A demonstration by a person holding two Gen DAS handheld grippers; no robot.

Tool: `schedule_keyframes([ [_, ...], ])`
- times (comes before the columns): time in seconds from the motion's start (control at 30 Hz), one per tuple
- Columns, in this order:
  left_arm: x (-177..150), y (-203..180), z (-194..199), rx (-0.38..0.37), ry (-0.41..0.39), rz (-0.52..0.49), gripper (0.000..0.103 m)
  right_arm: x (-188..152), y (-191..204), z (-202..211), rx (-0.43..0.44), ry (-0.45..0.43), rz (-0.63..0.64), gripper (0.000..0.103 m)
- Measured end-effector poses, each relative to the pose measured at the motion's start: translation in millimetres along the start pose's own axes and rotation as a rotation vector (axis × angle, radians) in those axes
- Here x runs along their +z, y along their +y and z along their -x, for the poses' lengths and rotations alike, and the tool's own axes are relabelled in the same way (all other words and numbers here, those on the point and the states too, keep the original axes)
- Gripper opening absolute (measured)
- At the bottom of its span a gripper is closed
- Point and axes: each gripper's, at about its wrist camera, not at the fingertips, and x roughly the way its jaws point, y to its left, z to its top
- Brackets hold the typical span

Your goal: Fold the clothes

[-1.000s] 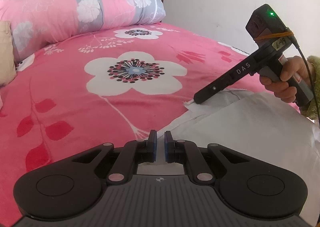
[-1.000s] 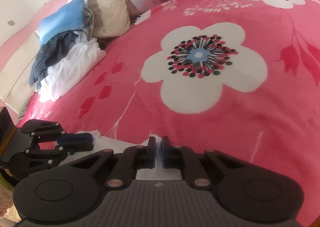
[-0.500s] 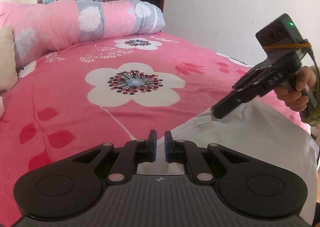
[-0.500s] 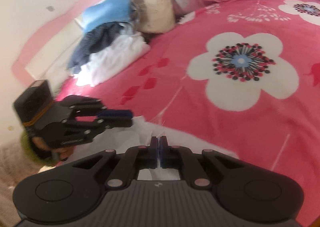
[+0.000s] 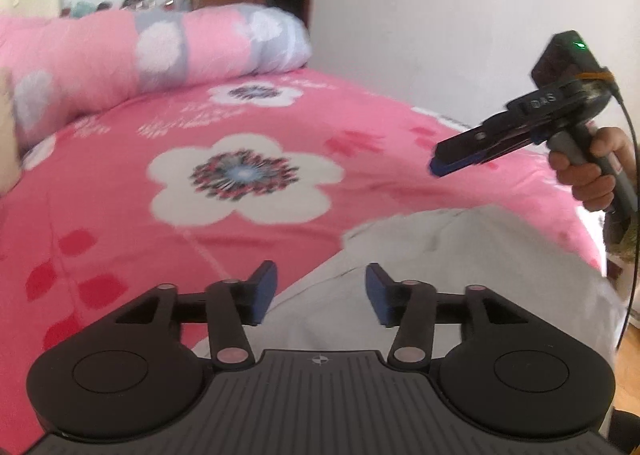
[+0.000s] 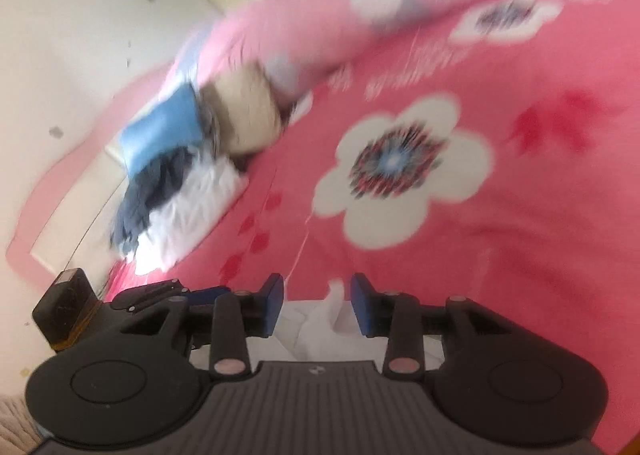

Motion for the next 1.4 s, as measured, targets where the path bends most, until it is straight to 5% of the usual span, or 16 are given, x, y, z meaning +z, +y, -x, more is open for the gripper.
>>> schedule_keyframes([
  [0.1, 8, -21, -11, -0.062, 0.023, -0.070, 0.056, -14, -3, 40, -0.094, -0.049, 0.034, 0.040],
  [0.3, 10, -56, -56, -0.114, 0.106, -0.192, 0.055, -41, -9, 52, -0.234, -0.026, 0.144, 0.035],
  [0.5, 11, -63, -76, -0.085, 0.169, -0.256, 0.039, -55, 17, 27, -0.197, -0.006, 0.358, 0.031],
  [0.57, 11, -64, -74, -0.078, 0.161, -0.263, 0.020, -57, 22, 25, -0.194, -0.003, 0.381, 0.030],
  [0.8, 16, -70, -56, -0.094, 0.056, -0.297, 0.000, -51, -11, 50, -0.170, -0.106, 0.156, 0.030],
  [0.87, 18, -72, -51, -0.099, 0.026, -0.306, 0.000, -49, -28, 60, -0.158, -0.125, 0.045, 0.030],
  [1.07, 15, -74, -53, -0.080, 0.022, -0.318, 0.000, -38, -35, 64, -0.125, -0.124, -0.003, 0.031],
  [1.23, 11, -74, -58, -0.058, 0.036, -0.323, 0.002, -16, -9, 12, -0.054, 0.005, 0.074, 0.032],
  [1.37, 8, -74, -62, -0.039, 0.048, -0.328, 0.035, -11, -3, -9, -0.050, 0.042, 0.093, 0.032],
  [1.4, 8, -74, -63, -0.035, 0.051, -0.329, 0.035, -9, -1, -14, -0.049, 0.051, 0.098, 0.032],
])
